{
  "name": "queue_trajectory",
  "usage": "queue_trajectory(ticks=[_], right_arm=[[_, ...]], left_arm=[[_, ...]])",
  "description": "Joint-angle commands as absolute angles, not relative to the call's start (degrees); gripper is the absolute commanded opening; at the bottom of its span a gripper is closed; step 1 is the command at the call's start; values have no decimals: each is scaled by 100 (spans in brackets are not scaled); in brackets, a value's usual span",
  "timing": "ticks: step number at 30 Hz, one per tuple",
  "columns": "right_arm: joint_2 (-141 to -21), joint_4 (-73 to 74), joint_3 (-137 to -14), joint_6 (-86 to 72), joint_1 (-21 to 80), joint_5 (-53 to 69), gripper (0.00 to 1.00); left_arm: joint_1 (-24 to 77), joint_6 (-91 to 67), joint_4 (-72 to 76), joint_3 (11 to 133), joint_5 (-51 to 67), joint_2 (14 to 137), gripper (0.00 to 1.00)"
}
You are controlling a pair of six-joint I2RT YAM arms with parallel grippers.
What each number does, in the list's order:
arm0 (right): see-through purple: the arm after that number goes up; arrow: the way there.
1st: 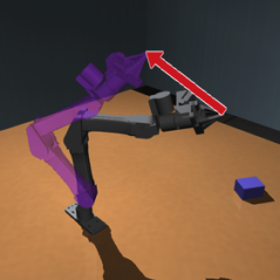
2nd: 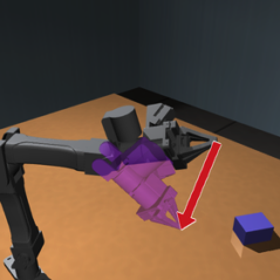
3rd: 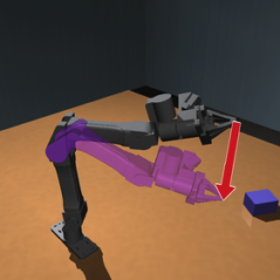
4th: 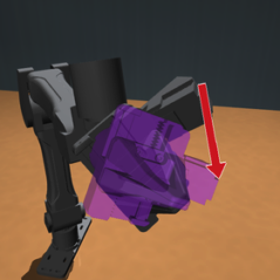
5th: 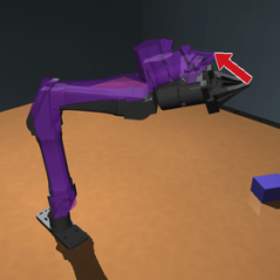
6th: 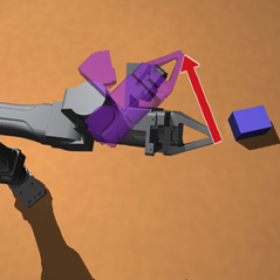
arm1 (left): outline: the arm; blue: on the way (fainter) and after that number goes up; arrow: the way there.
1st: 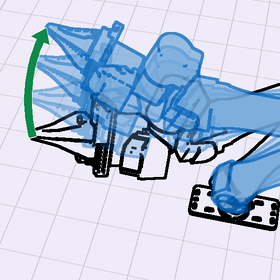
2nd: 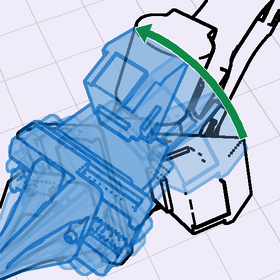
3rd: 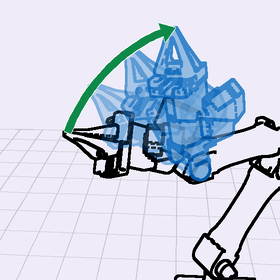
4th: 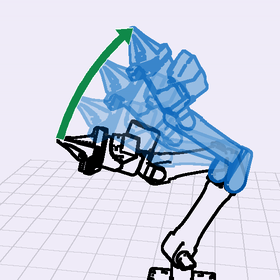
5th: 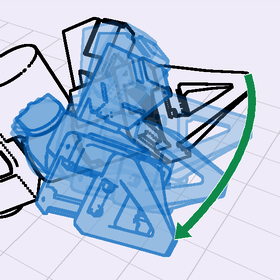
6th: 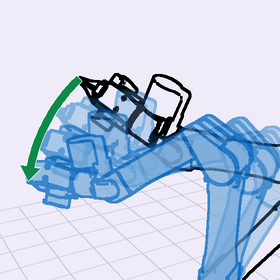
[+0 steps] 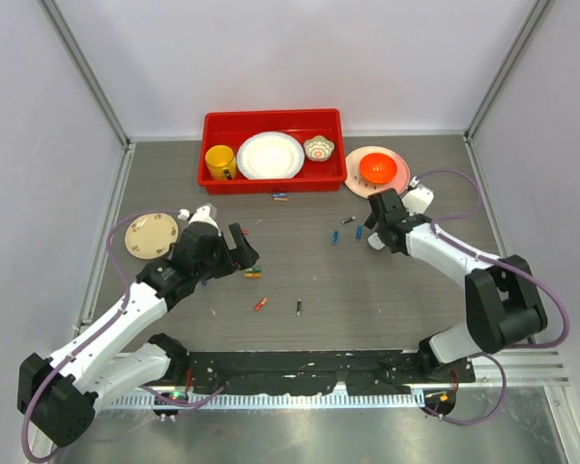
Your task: Load the batteries into the remote control
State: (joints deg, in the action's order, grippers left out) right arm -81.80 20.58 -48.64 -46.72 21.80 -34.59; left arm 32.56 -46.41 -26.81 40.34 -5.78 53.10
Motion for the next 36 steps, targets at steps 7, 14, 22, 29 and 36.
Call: queue_trajectory(ticks=[7, 14, 22, 29, 36], right_arm=[[-9114, 2355, -5660, -5405, 2136, -3428, 93], [-9597, 2443, -5836, -5590, 2022, -3358, 93], [-10010, 2391, -5968, -5502, 1802, -3173, 89], [-10072, 2241, -5889, -5370, 1740, -3006, 76], [-10072, 2206, -5801, -5212, 1740, -2874, 69]], left_arm=[[3270, -4781, -2206, 3814, -290, 5098, 95], [3270, -4799, -2215, 3806, -281, 5159, 95], [3270, -4799, -2276, 3823, -281, 5247, 94], [3270, -4799, -2390, 3876, -413, 5238, 94], [3270, -4808, -2399, 3885, -396, 5229, 94]])
